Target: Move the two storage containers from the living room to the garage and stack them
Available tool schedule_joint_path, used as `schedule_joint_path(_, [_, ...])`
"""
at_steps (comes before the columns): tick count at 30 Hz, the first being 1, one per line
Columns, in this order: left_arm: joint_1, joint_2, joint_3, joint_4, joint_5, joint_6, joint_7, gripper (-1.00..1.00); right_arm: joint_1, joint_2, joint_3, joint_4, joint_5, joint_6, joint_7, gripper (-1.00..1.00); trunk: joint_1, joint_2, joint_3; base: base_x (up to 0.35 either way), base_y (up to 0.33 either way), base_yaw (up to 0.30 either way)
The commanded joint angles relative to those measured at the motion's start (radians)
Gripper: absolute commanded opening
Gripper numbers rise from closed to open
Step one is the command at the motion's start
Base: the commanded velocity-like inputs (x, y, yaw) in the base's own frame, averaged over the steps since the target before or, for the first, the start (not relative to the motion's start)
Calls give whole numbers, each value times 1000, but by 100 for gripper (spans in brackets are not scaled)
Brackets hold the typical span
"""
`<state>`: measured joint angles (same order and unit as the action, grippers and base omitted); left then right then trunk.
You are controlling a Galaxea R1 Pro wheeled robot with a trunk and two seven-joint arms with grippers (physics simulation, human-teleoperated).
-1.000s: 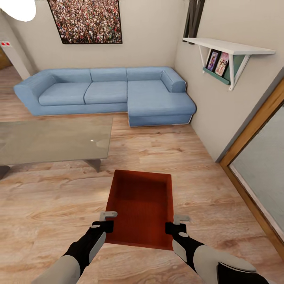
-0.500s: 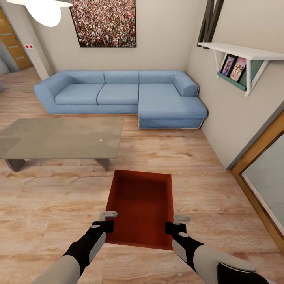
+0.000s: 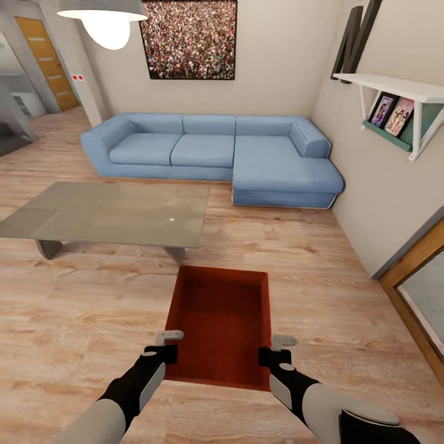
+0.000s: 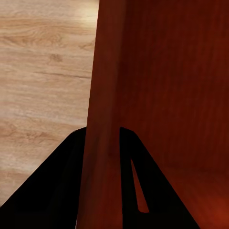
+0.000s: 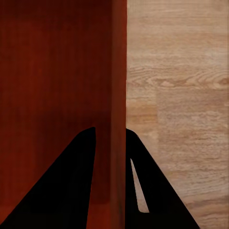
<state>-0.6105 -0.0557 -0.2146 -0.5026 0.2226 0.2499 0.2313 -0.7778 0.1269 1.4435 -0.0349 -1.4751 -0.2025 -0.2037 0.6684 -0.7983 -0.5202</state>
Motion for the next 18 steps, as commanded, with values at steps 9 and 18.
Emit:
schedule_joint_path(9, [-2,17,55,-62,0,6,14,-100,0,-12,38,21,-11,0,-3,-100,0,-1,10,0,0,195])
schedule_joint_path(18, [-2,17,55,-62,0,6,14,-100,0,-11,38,21,-11,0,-3,-100,0,-1,20,0,0,207])
